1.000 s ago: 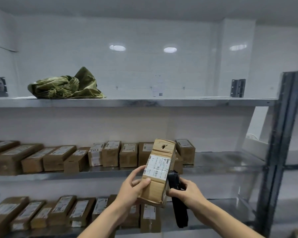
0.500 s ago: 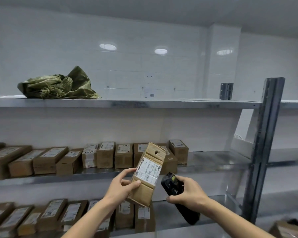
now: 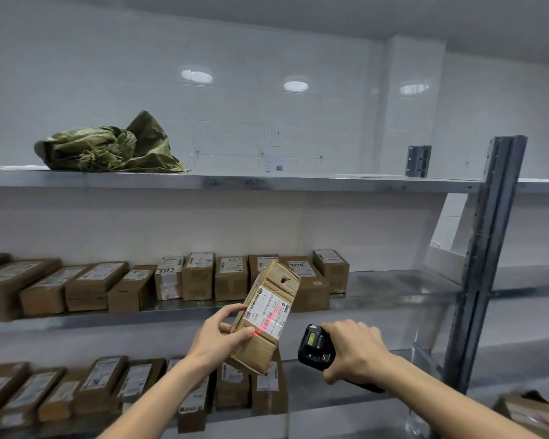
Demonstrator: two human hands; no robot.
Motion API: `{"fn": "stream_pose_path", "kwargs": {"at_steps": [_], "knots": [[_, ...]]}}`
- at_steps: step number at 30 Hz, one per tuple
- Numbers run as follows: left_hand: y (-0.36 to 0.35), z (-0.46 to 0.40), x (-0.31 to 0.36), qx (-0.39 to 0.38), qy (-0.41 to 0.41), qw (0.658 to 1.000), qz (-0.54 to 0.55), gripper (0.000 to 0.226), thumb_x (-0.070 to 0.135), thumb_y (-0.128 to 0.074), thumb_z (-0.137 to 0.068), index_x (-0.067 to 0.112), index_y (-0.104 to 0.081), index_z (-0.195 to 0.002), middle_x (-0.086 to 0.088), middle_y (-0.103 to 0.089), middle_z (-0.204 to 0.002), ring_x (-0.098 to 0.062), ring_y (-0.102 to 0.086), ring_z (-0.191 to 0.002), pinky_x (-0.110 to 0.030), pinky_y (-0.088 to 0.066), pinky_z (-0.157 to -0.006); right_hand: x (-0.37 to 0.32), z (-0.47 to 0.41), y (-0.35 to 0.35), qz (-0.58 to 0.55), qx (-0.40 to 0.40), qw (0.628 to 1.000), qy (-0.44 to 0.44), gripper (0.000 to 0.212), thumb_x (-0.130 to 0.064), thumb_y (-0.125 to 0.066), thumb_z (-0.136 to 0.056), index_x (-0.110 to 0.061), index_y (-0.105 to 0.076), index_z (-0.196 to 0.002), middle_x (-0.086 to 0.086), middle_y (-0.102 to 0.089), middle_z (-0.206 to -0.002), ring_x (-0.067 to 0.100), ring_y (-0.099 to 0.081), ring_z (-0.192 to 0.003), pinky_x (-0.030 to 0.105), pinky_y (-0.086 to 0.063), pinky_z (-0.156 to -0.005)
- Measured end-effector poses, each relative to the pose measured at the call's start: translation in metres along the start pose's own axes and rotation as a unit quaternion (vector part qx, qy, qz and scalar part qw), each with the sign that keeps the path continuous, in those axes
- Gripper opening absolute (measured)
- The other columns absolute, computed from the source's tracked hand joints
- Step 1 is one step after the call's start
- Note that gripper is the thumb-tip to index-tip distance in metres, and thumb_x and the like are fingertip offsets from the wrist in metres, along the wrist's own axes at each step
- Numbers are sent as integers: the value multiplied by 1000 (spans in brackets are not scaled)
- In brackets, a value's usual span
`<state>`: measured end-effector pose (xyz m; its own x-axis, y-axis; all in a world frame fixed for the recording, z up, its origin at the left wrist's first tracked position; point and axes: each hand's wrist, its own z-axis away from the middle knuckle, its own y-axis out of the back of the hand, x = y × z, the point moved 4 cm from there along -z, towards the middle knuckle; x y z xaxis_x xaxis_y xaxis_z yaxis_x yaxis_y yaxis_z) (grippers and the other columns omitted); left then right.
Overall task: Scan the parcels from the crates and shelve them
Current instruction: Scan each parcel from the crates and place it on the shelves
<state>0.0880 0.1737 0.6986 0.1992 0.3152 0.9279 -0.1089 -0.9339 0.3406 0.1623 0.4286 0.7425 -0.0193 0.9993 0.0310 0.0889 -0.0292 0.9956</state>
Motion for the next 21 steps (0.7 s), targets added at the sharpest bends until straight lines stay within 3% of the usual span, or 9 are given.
{"fn": "stream_pose_path", "kwargs": {"at_steps": [16, 19, 21], "knots": [[-6, -10, -7, -9, 0, 1000, 11, 46, 37, -78, -85, 49, -58, -125, -4, -77, -93, -14, -73, -92, -32, -57, -77, 1, -14, -1, 17, 22, 999, 15, 60, -45, -85, -69, -26, -57, -119, -2, -68, -118, 26, -65, -106, 33, -43, -75], [-10, -11, -9, -10, 5, 1000, 24, 46, 37, -76, -86, 47, -57, -127, -4, -77, -94, -15, -72, -93, -33, -57, -77, 5, -13, -5, -62, 16, 998, 10, 58, -46, -83, -66, -32, -57, -117, -8, -67, -114, 21, -63, -102, 32, -43, -74], [-17, -10, -10, -17, 13, 999, 46, 43, 38, -75, -88, 45, -56, -126, -4, -75, -98, -16, -72, -94, -33, -58, -75, 8, -12, -13, -194, 6, 981, 15, 57, -46, -82, -61, -35, -62, -114, -14, -70, -104, 14, -65, -94, 32, -53, -75]]}}
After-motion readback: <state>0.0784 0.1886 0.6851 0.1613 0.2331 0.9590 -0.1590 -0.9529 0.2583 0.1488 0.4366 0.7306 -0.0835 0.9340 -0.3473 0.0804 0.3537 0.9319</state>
